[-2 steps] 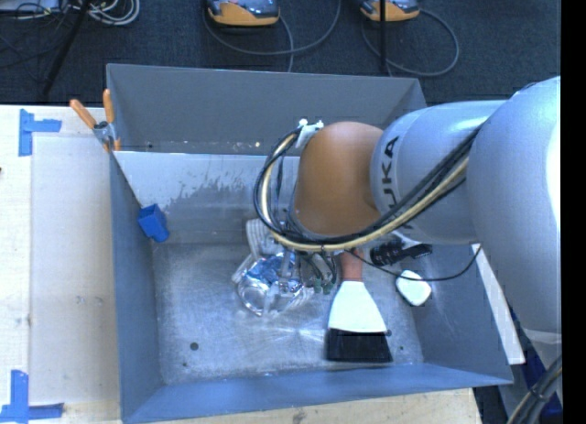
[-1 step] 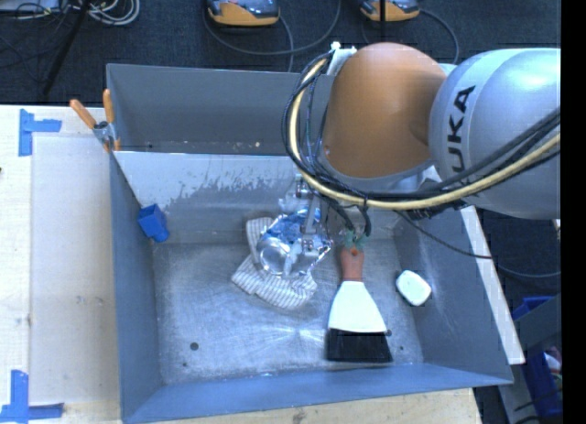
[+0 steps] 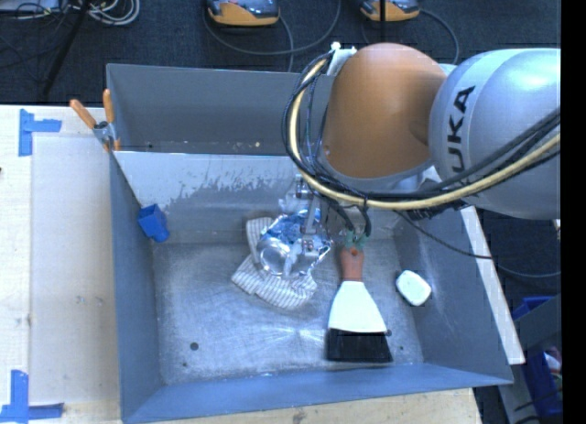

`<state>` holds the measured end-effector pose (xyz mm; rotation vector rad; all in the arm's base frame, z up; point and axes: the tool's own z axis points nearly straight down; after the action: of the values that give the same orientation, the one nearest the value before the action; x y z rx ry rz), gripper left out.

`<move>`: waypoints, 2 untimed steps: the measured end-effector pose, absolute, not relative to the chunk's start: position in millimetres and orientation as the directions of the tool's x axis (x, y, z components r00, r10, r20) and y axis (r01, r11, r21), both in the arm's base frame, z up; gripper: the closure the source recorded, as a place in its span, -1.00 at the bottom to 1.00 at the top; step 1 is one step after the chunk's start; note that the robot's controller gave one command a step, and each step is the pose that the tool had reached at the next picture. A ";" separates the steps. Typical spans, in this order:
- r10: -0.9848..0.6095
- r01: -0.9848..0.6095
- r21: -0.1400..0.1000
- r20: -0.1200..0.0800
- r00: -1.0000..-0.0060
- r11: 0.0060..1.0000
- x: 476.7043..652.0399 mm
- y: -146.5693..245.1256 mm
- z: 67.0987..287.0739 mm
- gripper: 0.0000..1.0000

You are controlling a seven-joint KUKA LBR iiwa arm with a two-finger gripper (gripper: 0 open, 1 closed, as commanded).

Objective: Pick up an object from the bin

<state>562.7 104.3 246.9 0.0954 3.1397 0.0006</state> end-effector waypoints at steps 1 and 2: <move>0.041 0.041 0.001 -0.004 -0.999 0.999 570.2 109.0 206.7 1.00; 0.028 0.028 -0.001 0.006 -1.000 1.000 570.2 111.8 181.2 1.00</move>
Offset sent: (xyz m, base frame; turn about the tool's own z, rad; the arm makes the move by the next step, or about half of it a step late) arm 0.0068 0.0095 -0.0682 -0.0441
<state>570.2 111.8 181.2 0.0434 3.1476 -0.0015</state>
